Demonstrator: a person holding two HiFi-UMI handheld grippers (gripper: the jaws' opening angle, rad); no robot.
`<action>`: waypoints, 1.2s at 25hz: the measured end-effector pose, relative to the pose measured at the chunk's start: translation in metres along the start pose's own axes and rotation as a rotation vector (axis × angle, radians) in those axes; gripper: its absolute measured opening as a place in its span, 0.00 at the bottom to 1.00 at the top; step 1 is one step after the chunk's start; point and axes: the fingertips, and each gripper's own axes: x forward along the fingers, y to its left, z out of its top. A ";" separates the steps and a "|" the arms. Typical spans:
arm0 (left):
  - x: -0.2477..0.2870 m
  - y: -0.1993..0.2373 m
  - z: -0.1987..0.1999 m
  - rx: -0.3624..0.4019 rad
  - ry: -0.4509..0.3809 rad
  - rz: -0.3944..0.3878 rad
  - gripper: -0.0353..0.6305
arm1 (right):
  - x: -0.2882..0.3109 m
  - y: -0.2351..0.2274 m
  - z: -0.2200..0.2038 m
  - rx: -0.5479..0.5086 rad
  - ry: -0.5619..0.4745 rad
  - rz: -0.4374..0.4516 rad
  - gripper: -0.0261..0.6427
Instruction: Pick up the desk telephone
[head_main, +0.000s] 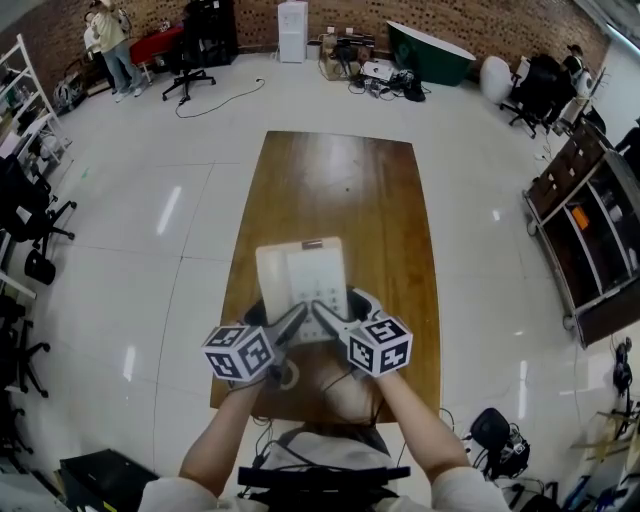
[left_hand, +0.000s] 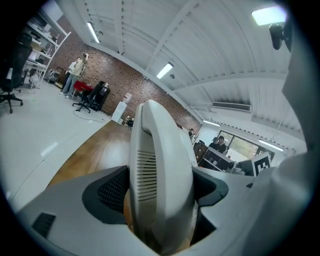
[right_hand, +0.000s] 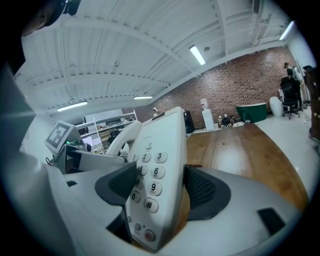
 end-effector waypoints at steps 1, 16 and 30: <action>-0.004 -0.005 0.006 0.002 -0.016 -0.005 0.62 | -0.005 0.004 0.007 -0.010 -0.015 -0.001 0.51; -0.054 -0.086 0.102 0.182 -0.254 -0.111 0.62 | -0.062 0.055 0.108 -0.119 -0.257 -0.009 0.51; -0.101 -0.144 0.144 0.284 -0.382 -0.171 0.62 | -0.114 0.097 0.160 -0.236 -0.392 0.008 0.51</action>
